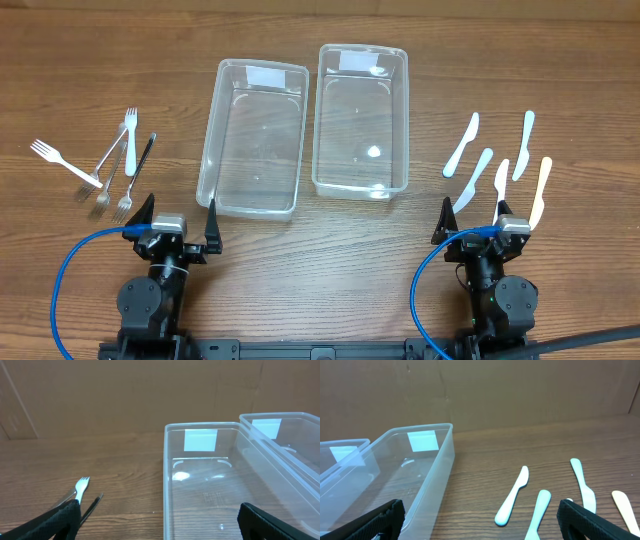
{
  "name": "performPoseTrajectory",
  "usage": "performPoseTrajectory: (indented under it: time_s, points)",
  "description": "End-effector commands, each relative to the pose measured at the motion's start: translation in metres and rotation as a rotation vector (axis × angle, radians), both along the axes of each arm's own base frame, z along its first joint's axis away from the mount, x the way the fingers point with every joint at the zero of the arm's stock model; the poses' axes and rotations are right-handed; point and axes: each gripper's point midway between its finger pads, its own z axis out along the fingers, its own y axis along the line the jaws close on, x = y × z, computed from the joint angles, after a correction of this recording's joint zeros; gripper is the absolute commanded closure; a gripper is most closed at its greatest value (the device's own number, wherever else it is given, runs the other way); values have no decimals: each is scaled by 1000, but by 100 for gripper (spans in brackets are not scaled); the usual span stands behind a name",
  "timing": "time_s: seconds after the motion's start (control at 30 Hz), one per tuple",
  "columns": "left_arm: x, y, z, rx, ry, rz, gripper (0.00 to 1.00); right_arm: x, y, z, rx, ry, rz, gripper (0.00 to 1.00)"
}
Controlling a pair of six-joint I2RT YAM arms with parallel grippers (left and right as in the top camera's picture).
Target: Pack container
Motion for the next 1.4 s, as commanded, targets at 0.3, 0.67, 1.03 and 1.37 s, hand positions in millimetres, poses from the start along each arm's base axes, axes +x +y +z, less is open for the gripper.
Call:
performPoseTrajectory:
  time_s: [0.3, 0.67, 1.03, 1.37]
  points:
    - [0, 0, -3, -13, 0, 4, 0, -1, 2, 6, -1, -22, 7, 0]
    - [0, 0, -3, -13, 0, 4, 0, -1, 17, 30, 52, -116, 95, 0]
    - [-14, -4, 49, -210, 32, -4, 0, -10, 25, 61, 198, 29, 123, 0]
    - [-8, 1, 132, -134, 461, 53, 0, 30, 40, 101, 147, 582, 164, 0]
